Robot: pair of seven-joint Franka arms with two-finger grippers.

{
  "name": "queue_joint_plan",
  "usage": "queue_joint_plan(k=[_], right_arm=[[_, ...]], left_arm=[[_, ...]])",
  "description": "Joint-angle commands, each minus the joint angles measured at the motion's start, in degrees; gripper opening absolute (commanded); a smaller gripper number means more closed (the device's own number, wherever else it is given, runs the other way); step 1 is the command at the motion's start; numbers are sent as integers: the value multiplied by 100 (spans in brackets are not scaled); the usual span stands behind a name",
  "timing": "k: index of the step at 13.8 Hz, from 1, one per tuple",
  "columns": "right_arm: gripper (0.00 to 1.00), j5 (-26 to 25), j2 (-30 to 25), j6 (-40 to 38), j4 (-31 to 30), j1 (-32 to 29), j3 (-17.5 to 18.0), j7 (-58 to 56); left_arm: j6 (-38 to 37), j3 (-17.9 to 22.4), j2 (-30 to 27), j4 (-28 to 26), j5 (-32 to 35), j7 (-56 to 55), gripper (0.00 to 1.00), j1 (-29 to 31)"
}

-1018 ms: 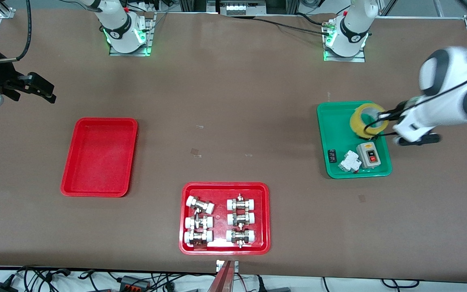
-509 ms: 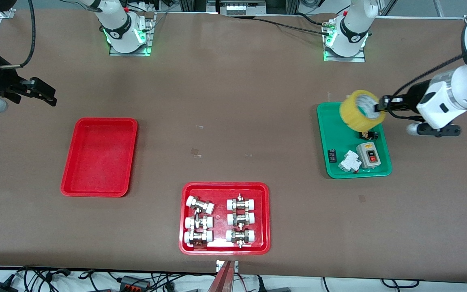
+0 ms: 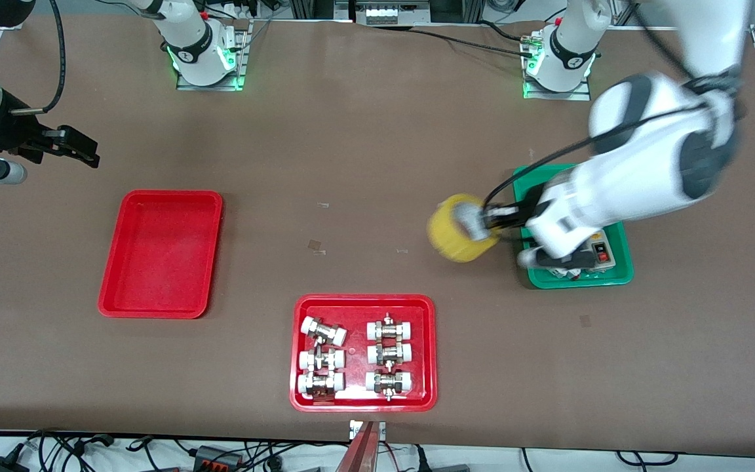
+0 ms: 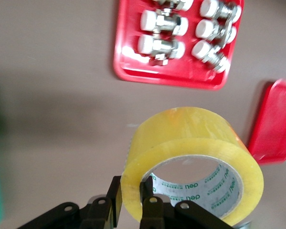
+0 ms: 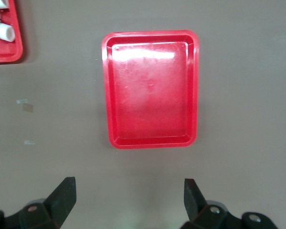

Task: Left arm passes tape to right arm into tray
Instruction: 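Hold the tape out with the left gripper while the right gripper grasps it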

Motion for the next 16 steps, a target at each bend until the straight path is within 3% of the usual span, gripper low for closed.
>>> queue_joint_plan(k=[1,2,5,7,10,12,14,16], right_arm=[[100,164,-105,-120,-39,20,6,29],[100,277,-97,-172,-39,37,15,29],[100,1522,166,-191,-48,37,6,20],[100,2436,543,-94,31,107,15,3],[100,3352,1018,764,180,589,15,2],[100,4019,1335,1380,329,889,15,2],[100,4294,1756,1794,671,1082,15,-50],[100,4758,2160,2189,804,1136,15,-548]], left_arm=[[541,32,430,319,-285,-1259,0,-501],[691,23,552,336,-441,-1550,0,-563],[1157,41,703,310,-1636,-2017,0,-826],[1657,32,755,310,-1708,-2700,0,-1003],[2344,32,922,310,-1717,-4159,0,-1424],[2363,41,932,275,-1446,-4426,0,-1452],[2363,32,958,283,-1471,-4829,0,-1452],[2328,23,1011,292,-1837,-4831,0,-1452]])
